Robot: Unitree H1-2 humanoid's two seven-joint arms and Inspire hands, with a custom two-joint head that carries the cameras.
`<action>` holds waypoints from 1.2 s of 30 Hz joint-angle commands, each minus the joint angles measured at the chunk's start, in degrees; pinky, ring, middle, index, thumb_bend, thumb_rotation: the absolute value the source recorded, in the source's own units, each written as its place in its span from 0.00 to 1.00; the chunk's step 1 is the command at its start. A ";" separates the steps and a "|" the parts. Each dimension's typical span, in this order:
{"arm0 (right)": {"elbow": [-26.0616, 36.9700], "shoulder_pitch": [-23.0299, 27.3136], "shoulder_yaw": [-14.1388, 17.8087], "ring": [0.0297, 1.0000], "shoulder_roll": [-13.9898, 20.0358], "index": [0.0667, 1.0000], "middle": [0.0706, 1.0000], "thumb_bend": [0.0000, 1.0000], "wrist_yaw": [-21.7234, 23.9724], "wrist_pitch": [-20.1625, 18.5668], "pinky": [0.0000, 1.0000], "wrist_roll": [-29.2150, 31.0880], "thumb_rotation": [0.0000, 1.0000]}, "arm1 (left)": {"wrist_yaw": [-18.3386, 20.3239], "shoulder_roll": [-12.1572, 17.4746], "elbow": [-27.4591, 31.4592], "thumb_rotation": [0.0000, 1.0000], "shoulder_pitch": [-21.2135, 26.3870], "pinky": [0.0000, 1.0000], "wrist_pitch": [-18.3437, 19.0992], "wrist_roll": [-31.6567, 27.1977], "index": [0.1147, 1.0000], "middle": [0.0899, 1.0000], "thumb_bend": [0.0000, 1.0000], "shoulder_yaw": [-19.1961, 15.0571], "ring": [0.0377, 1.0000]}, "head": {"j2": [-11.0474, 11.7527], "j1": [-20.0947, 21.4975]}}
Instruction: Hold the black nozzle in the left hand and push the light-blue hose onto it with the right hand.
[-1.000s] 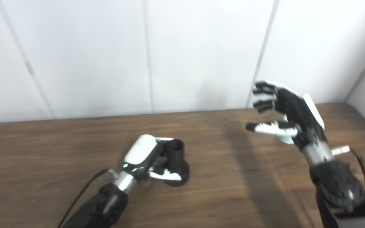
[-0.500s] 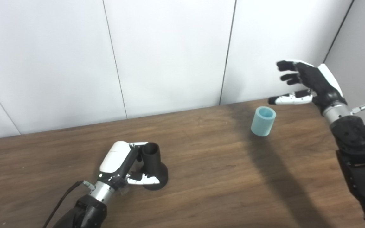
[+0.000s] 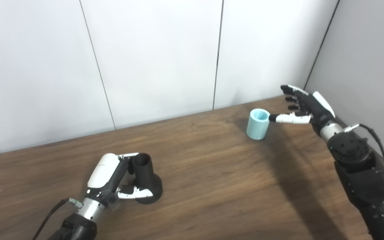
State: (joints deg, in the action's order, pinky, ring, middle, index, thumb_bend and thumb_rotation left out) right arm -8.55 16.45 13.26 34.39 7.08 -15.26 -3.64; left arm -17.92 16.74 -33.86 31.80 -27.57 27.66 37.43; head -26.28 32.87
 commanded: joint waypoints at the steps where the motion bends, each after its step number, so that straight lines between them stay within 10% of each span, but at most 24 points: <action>1: -0.01 2.40 0.23 0.92 1.37 0.94 0.95 0.88 0.05 3.10 0.84 0.47 0.27 | 1.23 1.65 -4.20 0.00 -7.58 0.39 0.66 0.92 0.43 0.42 0.50 1.99 0.40 | -0.02 -0.03; 36: -10.27 7.46 -5.00 0.86 -5.29 0.95 0.95 0.84 1.29 6.00 0.80 2.48 0.15 | 4.42 2.46 -3.85 0.00 -7.98 0.39 0.66 0.81 0.43 0.42 0.50 1.29 0.40 | -1.41 -1.71</action>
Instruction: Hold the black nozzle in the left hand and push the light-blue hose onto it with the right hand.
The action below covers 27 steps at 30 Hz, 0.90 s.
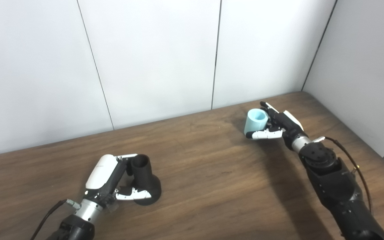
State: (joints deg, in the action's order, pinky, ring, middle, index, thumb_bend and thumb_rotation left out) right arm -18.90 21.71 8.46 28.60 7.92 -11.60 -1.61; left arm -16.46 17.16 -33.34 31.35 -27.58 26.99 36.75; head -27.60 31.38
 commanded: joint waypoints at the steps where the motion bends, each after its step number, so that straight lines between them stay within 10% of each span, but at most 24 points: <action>1: -0.55 2.41 -0.26 0.87 0.27 0.95 0.96 0.85 0.53 2.53 0.81 0.66 0.15 | 2.98 2.17 -4.36 0.00 -7.57 0.39 0.67 1.47 0.43 0.42 0.50 1.92 0.40 | -0.10 -0.30; 10: -3.09 3.27 -2.31 0.80 -0.90 0.92 0.89 0.85 -5.38 4.11 0.77 -4.63 0.12 | 1.69 3.15 -3.47 0.00 -7.94 0.39 0.66 1.75 0.42 0.43 0.50 1.65 0.41 | -0.73 -1.07; 14: -5.41 3.67 -2.94 0.62 -2.18 0.75 0.68 0.79 -12.35 6.49 0.59 -9.43 0.01 | 1.79 3.61 -2.83 0.00 -8.25 0.39 0.67 1.07 0.43 0.43 0.50 1.64 0.40 | -1.23 -1.39; 16: -6.89 3.86 -3.35 0.52 -2.58 0.56 0.47 0.58 -15.09 8.24 0.50 -11.16 0.00 | 1.88 3.80 -2.56 0.00 -8.36 0.39 0.67 0.78 0.43 0.42 0.50 1.68 0.40 | -1.39 -1.55; 27: -8.13 3.35 -4.33 0.39 -3.09 0.47 0.47 0.52 -18.35 8.88 0.36 -13.13 0.00 | 3.45 4.08 -1.65 0.00 -8.96 0.39 0.66 0.72 0.42 0.43 0.50 0.46 0.40 | -2.37 -1.76</action>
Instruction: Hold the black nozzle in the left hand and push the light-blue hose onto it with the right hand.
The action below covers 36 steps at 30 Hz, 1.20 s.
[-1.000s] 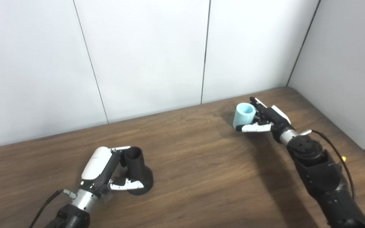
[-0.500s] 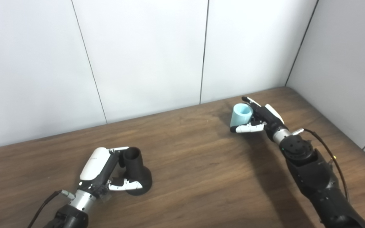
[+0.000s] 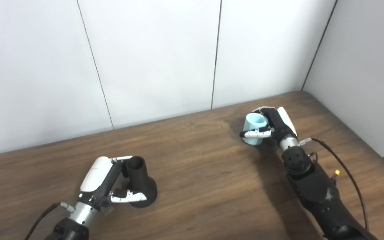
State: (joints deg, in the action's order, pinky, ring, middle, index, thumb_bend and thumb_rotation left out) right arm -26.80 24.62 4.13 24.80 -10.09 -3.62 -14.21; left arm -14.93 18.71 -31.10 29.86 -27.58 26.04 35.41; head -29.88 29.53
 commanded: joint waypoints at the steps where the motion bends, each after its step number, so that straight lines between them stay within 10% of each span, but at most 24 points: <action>1: -0.06 0.31 -0.04 0.39 0.75 0.47 0.47 0.52 -0.36 0.74 0.36 -0.64 0.00 | 2.04 2.53 -3.92 0.00 -7.43 0.39 0.67 1.63 0.42 0.43 0.50 1.85 0.40 | -0.19 -0.02; 11: 4.09 -0.49 0.43 0.38 0.60 0.50 0.44 0.52 0.89 2.45 0.34 0.80 0.00 | 1.20 1.64 -4.92 0.00 -6.96 0.38 0.67 2.14 0.43 0.42 0.50 2.66 0.40 | -0.45 -2.68; 24: 29.58 3.42 -3.28 0.40 -2.60 0.48 0.42 0.52 10.49 -1.88 0.33 2.20 0.00 | 2.58 -2.52 -6.17 0.00 -6.97 0.39 1.21 6.07 0.43 0.43 0.50 0.38 0.40 | -1.41 -12.39; 36: 38.96 11.54 -7.54 0.41 -6.46 0.45 0.46 0.52 19.18 -11.86 0.33 3.01 0.00 | 0.62 -6.41 -8.29 0.00 -6.74 0.35 1.09 10.17 0.44 0.42 0.50 -0.61 0.37 | -3.22 -23.43</action>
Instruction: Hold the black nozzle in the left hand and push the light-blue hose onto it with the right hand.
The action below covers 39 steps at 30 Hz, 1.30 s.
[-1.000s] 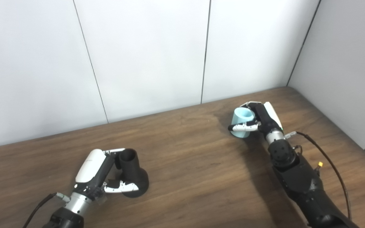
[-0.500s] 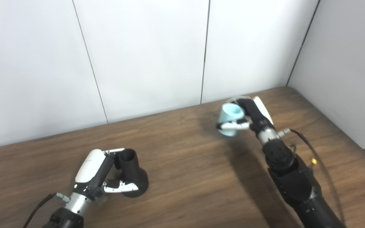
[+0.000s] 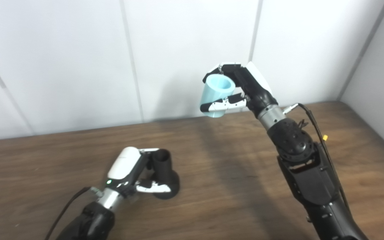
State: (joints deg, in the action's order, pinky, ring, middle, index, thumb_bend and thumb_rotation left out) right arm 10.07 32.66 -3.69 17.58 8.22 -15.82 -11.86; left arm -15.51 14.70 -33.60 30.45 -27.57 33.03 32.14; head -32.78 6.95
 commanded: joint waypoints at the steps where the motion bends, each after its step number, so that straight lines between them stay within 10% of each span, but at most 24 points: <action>1: 1.99 3.98 -0.15 0.41 0.68 0.45 0.46 0.52 1.49 0.46 0.33 0.70 0.00 | 1.28 -2.66 -5.73 0.00 -7.29 0.35 1.31 3.35 0.44 0.43 0.50 2.60 0.37 | -0.54 -1.71; 17: -0.53 6.43 -7.83 0.41 -2.31 0.47 0.44 0.52 6.58 1.11 0.32 -3.10 0.00 | 1.60 -5.04 -6.29 0.00 -6.93 0.33 1.15 4.11 0.45 0.41 0.50 1.20 0.36 | -2.67 -6.08; 39: -7.03 3.69 -9.67 0.41 -4.55 0.46 0.43 0.52 7.49 5.00 0.34 -4.27 0.00 | 0.82 -5.88 -6.37 0.00 -6.59 0.32 1.13 6.03 0.45 0.41 0.50 0.69 0.36 | -4.09 -7.27</action>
State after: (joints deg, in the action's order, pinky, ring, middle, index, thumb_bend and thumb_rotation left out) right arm 1.91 34.42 -13.81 12.99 16.70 -13.37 -15.98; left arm -15.74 10.96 -35.39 31.24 -27.55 37.21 30.15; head -36.83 -0.26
